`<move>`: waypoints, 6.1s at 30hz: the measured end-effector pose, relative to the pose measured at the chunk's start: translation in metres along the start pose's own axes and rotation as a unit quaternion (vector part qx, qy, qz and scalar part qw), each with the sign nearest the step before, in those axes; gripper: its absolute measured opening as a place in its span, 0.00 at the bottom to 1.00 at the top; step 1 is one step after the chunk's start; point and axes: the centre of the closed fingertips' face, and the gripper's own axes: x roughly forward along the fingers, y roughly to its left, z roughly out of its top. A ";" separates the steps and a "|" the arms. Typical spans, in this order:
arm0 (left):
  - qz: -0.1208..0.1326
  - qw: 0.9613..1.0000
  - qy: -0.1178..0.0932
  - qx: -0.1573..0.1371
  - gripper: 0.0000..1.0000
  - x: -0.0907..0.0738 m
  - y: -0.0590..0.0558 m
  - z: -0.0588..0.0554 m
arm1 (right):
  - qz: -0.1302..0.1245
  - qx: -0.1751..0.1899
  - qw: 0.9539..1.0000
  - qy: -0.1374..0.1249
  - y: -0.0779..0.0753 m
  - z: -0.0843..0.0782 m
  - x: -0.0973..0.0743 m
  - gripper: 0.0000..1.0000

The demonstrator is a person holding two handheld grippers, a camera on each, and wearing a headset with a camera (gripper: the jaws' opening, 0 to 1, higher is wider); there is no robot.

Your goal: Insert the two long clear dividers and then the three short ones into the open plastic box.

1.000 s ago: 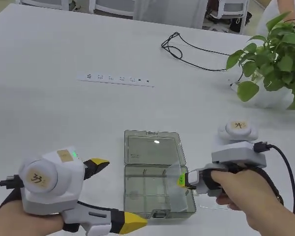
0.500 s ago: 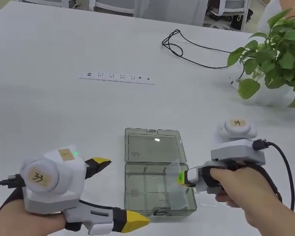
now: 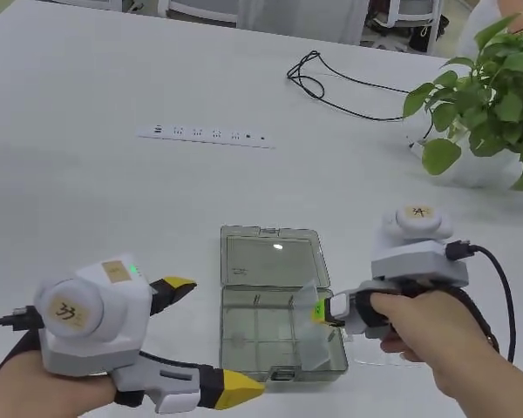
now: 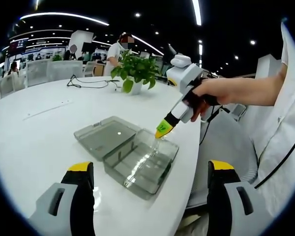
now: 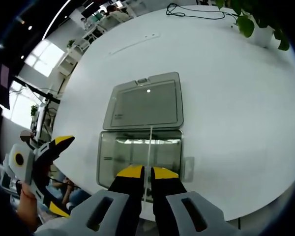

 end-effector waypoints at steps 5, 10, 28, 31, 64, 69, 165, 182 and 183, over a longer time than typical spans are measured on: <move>0.000 1.000 0.001 -0.001 0.98 0.000 0.000 -0.001 | -0.004 -0.007 1.000 0.003 0.000 -0.002 0.001 0.07; 0.000 1.000 0.002 -0.001 0.98 0.000 0.001 -0.001 | -0.005 -0.010 1.000 0.003 -0.001 -0.002 0.001 0.07; 0.004 1.000 0.009 0.004 1.00 -0.001 0.003 -0.005 | 0.006 -0.064 0.998 0.008 0.010 -0.004 0.012 0.08; 0.003 1.000 0.011 0.006 1.00 -0.001 0.004 -0.006 | 0.009 -0.072 0.997 0.010 0.010 -0.005 0.014 0.09; 0.032 0.999 0.015 -0.006 1.00 -0.009 0.005 -0.009 | 0.064 -0.099 0.993 -0.001 0.009 -0.006 0.022 0.10; 0.041 0.999 0.013 -0.006 1.00 -0.011 0.004 -0.007 | 0.078 -0.114 0.990 -0.016 0.012 -0.001 0.014 0.15; 0.241 0.919 0.307 -0.060 0.32 -0.041 0.089 -0.121 | 0.171 -0.412 0.877 -0.177 -0.032 -0.023 -0.082 0.78; 0.223 0.931 0.261 -0.121 0.31 -0.038 0.084 -0.117 | 0.165 -0.416 0.879 -0.165 -0.034 -0.032 -0.079 0.79; 0.223 0.932 0.258 -0.123 0.31 -0.038 0.083 -0.117 | 0.165 -0.416 0.879 -0.164 -0.034 -0.033 -0.079 0.79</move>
